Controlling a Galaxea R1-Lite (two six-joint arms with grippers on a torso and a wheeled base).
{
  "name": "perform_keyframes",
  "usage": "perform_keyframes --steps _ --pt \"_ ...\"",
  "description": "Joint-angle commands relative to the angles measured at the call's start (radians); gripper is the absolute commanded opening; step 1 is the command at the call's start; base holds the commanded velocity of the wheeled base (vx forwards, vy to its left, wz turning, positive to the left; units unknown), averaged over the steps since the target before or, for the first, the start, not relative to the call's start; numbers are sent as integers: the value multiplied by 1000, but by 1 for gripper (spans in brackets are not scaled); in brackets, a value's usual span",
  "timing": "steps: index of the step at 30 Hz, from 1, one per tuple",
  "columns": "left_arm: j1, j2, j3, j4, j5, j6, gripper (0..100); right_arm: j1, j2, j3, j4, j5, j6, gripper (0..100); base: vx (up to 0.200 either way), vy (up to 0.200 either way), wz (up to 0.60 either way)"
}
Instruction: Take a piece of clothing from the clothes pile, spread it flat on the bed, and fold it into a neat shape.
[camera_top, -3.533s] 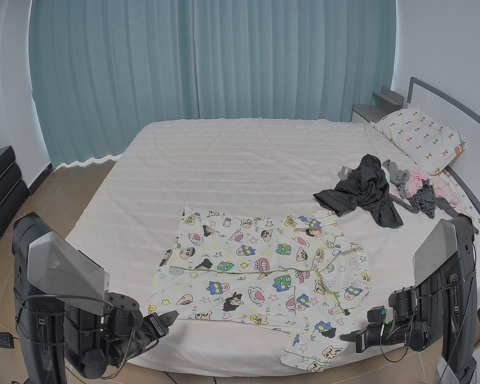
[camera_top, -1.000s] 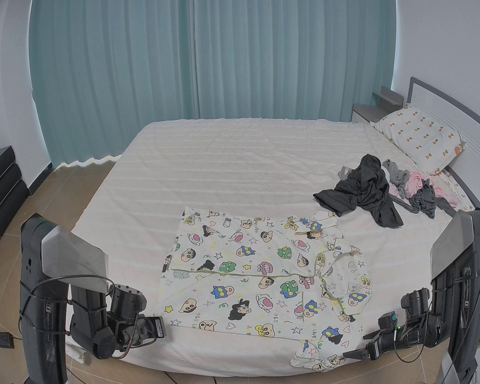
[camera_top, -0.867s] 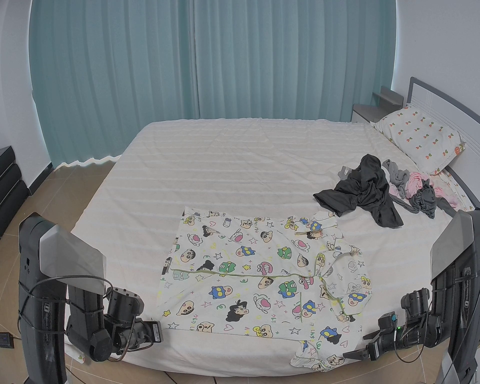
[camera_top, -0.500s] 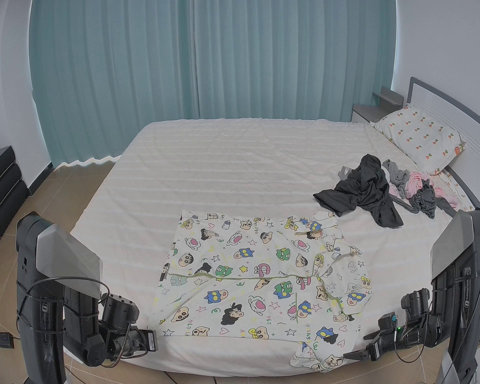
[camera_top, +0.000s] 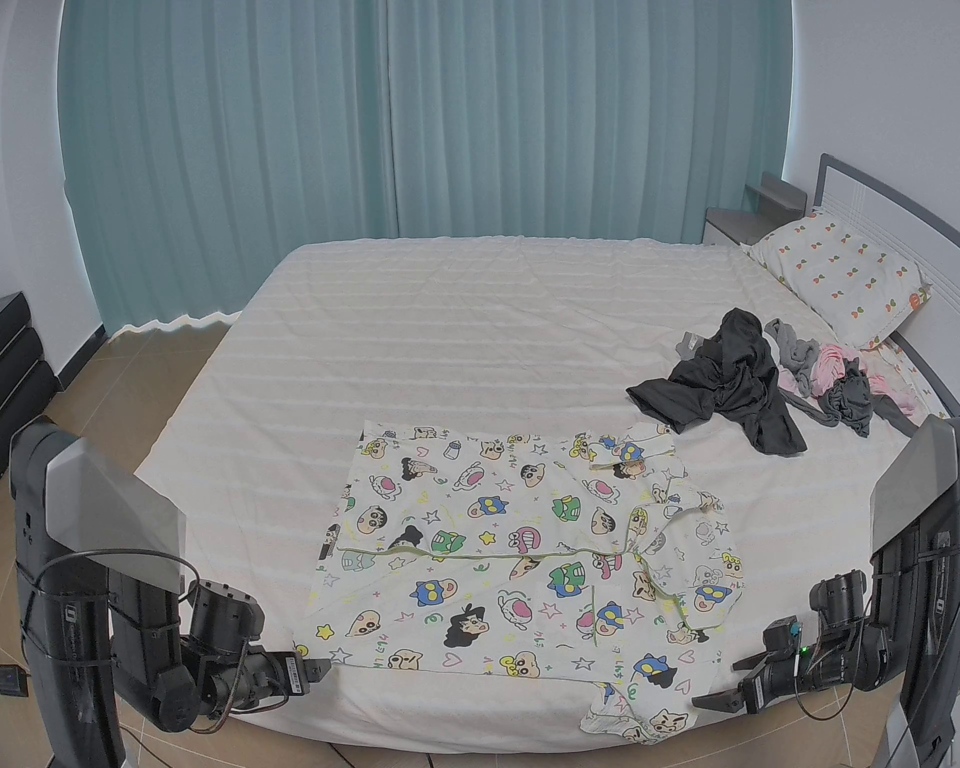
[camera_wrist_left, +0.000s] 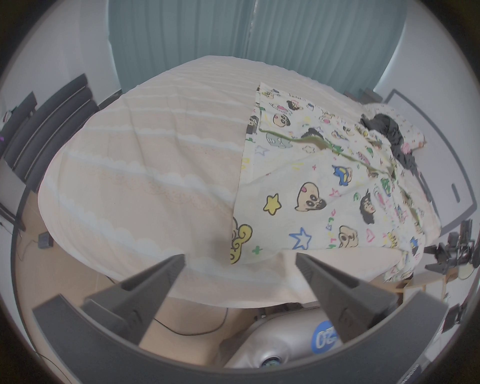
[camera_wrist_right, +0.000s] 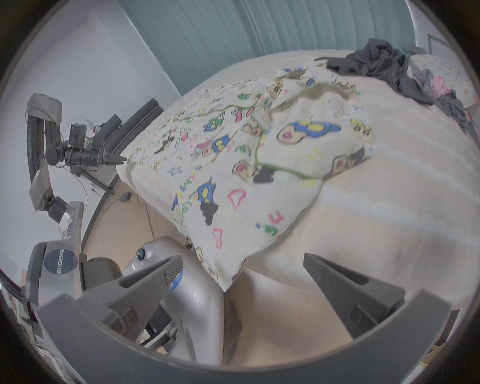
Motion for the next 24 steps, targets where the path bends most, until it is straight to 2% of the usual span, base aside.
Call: perform_keyframes --steps 1,5,7,8,9,11,15,18,22,24 --pt "44 -195 70 -22 -100 -101 100 -65 -212 17 -11 16 22 100 0 0 0" --pt "38 -273 77 -34 -107 -200 100 -71 -289 -4 -11 17 48 100 0 0 0" --pt "33 -332 70 -39 -114 -304 100 -73 -333 -49 -9 11 93 100 0 0 0" --pt "30 -344 70 -40 -117 -327 100 -73 -343 -59 -9 10 111 100 0 0 0" --pt "23 -370 70 -43 -129 -371 100 -68 -361 -90 -9 7 166 100 200 0 0" --pt "10 -396 70 -43 -152 -404 100 -58 -387 -139 -8 -10 255 100 200 0 0" --pt "-14 -415 69 -43 -167 -413 100 5 -410 -270 -2 -92 482 100 200 0 0" --pt "-22 -408 69 -43 -169 -414 100 94 -386 -374 10 -194 640 100 200 0 0" --pt "-20 -404 74 -43 -167 -416 100 191 -303 -487 70 -303 717 100 200 0 0" --pt "-20 -407 75 -43 -167 -419 100 239 -232 -586 96 -362 800 100 200 0 0"
